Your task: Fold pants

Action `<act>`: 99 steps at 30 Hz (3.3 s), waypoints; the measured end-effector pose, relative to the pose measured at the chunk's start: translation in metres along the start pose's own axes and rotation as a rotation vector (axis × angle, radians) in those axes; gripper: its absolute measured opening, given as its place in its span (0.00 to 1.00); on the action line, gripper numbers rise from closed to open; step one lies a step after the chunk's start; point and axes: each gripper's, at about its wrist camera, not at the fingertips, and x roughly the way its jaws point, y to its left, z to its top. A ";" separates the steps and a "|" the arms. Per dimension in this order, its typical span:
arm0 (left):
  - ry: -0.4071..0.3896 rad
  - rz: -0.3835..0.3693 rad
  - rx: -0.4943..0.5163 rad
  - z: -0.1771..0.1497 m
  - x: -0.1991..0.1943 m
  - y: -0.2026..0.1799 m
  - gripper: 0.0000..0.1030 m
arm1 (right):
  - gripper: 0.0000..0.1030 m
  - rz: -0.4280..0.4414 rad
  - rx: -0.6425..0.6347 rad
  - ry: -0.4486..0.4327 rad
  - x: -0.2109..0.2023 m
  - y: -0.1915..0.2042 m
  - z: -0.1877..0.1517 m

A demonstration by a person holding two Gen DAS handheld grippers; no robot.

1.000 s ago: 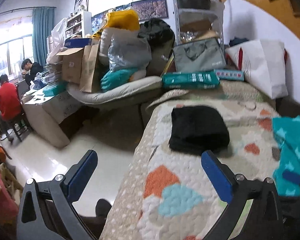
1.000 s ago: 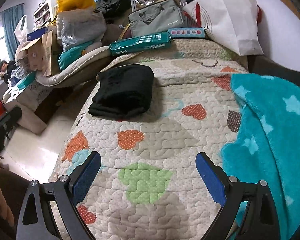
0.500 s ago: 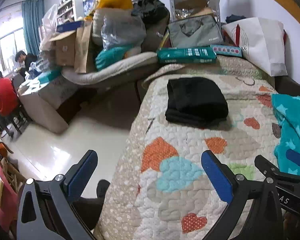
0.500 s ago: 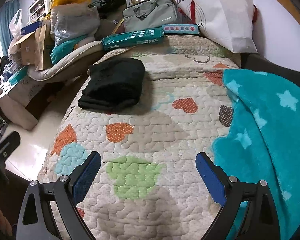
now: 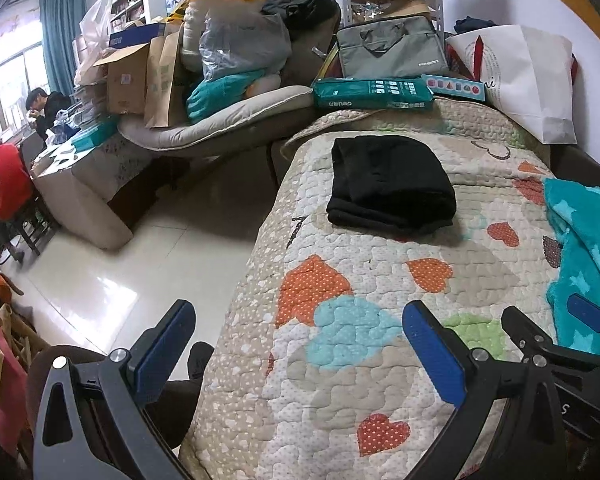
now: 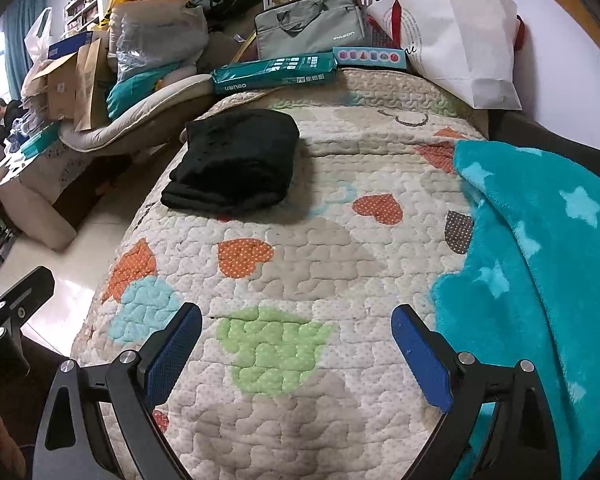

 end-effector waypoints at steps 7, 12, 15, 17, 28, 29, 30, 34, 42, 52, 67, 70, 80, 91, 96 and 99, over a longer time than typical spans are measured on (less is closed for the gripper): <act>0.002 -0.001 0.009 0.000 -0.001 -0.004 1.00 | 0.95 0.000 -0.010 0.003 0.001 0.003 -0.002; 0.008 -0.001 0.011 -0.001 0.000 -0.006 1.00 | 0.95 0.001 -0.007 0.004 0.001 0.004 -0.002; 0.009 -0.002 0.010 -0.001 0.000 -0.006 1.00 | 0.95 -0.002 -0.010 0.003 0.002 0.004 -0.002; 0.010 -0.002 0.010 -0.002 0.000 -0.006 1.00 | 0.95 -0.001 -0.011 0.004 0.002 0.004 -0.002; 0.028 -0.008 0.009 -0.004 0.004 -0.006 1.00 | 0.95 0.002 -0.014 0.010 0.004 0.005 -0.004; 0.027 -0.009 0.010 -0.004 0.004 -0.007 1.00 | 0.95 0.002 -0.014 0.010 0.004 0.005 -0.004; 0.027 -0.007 0.010 -0.004 0.004 -0.007 1.00 | 0.95 0.003 -0.014 0.010 0.004 0.005 -0.004; 0.030 -0.009 0.009 -0.005 0.004 -0.007 1.00 | 0.95 0.002 -0.017 0.011 0.005 0.005 -0.004; 0.037 -0.012 0.006 -0.006 0.005 -0.006 1.00 | 0.95 0.003 -0.022 0.015 0.006 0.005 -0.004; 0.058 -0.024 -0.005 -0.010 0.010 -0.003 1.00 | 0.95 0.004 -0.025 0.024 0.009 0.004 -0.005; 0.070 -0.029 -0.004 -0.012 0.011 -0.003 1.00 | 0.95 0.004 -0.035 0.042 0.013 0.005 -0.006; 0.072 -0.029 -0.006 -0.012 0.012 -0.002 1.00 | 0.95 0.005 -0.036 0.043 0.013 0.005 -0.006; 0.079 -0.038 -0.008 -0.012 0.013 -0.003 1.00 | 0.95 0.004 -0.035 0.042 0.013 0.005 -0.007; 0.085 -0.038 -0.014 -0.014 0.012 -0.003 1.00 | 0.95 0.003 -0.036 0.044 0.013 0.006 -0.007; 0.096 -0.036 -0.024 -0.015 0.014 -0.001 1.00 | 0.95 0.004 -0.042 0.049 0.015 0.007 -0.009; 0.099 -0.036 -0.026 -0.015 0.015 -0.001 1.00 | 0.95 0.005 -0.043 0.049 0.016 0.007 -0.009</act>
